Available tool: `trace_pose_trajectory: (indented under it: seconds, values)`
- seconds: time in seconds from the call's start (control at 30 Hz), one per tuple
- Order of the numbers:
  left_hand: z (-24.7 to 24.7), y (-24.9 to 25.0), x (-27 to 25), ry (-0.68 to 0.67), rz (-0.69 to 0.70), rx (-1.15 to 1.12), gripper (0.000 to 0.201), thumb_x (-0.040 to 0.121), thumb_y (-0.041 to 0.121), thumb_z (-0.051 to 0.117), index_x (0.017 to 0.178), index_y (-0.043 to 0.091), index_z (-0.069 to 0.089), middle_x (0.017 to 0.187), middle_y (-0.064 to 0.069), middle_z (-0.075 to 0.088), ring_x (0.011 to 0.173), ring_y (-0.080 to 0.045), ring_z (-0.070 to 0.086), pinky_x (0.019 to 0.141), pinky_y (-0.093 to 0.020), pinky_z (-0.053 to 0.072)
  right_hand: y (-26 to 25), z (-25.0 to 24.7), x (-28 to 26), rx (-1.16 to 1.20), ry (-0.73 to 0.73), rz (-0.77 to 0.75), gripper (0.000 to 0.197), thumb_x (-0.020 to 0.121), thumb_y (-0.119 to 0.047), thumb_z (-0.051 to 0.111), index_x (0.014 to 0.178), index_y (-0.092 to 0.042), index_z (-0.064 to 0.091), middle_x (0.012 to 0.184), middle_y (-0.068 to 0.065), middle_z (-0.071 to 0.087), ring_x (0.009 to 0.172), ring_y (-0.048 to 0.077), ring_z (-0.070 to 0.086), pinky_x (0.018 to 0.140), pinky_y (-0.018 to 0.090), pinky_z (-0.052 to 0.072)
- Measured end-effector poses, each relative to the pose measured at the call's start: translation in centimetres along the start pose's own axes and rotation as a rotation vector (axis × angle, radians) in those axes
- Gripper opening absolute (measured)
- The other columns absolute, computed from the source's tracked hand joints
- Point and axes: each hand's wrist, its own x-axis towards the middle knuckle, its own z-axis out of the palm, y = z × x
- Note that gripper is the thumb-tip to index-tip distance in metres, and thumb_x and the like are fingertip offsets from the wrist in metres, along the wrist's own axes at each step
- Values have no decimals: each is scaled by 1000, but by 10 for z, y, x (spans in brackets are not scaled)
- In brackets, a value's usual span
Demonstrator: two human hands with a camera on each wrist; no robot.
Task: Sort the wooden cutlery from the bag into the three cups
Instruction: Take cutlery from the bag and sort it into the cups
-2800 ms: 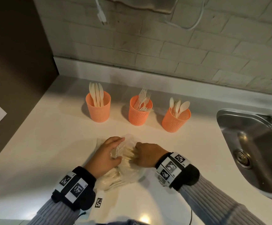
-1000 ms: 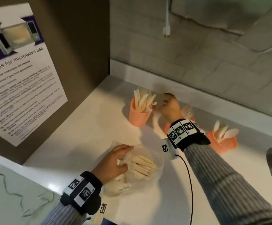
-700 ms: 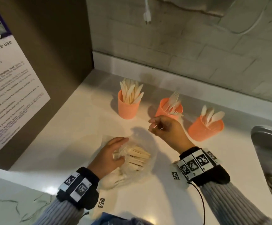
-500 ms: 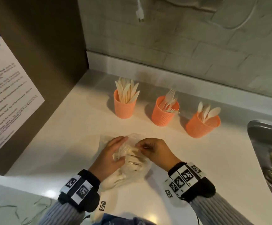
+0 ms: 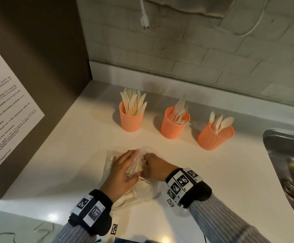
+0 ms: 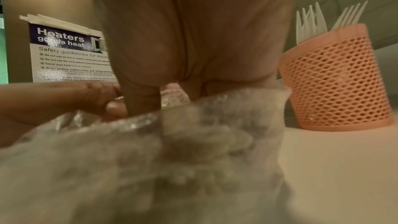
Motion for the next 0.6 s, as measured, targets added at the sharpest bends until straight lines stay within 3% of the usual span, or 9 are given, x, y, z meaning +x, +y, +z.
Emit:
trace_pose_trajectory:
  seconds: [0.1, 0.17, 0.27, 0.4, 0.5, 0.6]
  values:
    - [-1, 0, 0, -4, -23, 1, 67, 69, 49, 43, 131, 49, 19, 142, 25, 23, 134, 9, 15, 116, -38, -3, -2, -3, -1, 26, 10, 5, 53, 80, -30, 63, 119, 0, 44, 113, 12, 52, 90, 20, 51, 75, 29, 46]
    - [-2, 1, 0, -17, -22, -17, 67, 69, 49, 44, 131, 50, 18, 141, 27, 22, 133, 13, 13, 118, -44, 1, -4, 0, -1, 46, 55, 25, 56, 76, -29, 66, 120, -2, 43, 116, 11, 53, 92, 21, 55, 79, 32, 52]
    - [-4, 0, 0, -22, -12, -60, 69, 69, 47, 46, 132, 49, 19, 139, 29, 21, 131, 15, 12, 117, -49, 13, -8, 4, -3, -83, 63, 81, 67, 79, -31, 62, 132, -4, 31, 127, 14, 44, 106, 29, 55, 89, 35, 49]
    - [-7, 3, 0, -29, -18, -80, 69, 69, 48, 47, 131, 54, 17, 138, 31, 19, 132, 14, 12, 117, -49, 16, -21, 1, -10, -317, 75, 59, 49, 87, -31, 53, 123, -1, 37, 113, 14, 61, 102, 33, 58, 99, 43, 37]
    - [-8, 6, 2, -26, -20, -98, 66, 69, 47, 47, 129, 52, 19, 138, 30, 20, 131, 17, 12, 117, -46, 18, -27, -7, -18, -487, 77, 20, 36, 93, -28, 44, 114, 0, 45, 112, 17, 61, 103, 34, 56, 96, 42, 35]
    - [-9, 1, 4, -15, -25, -93, 66, 72, 45, 50, 132, 50, 22, 145, 16, 28, 138, 0, 19, 116, -48, 20, -22, -19, -30, -553, 78, -50, 29, 95, -20, 38, 111, 1, 50, 112, 19, 62, 101, 36, 58, 81, 38, 39]
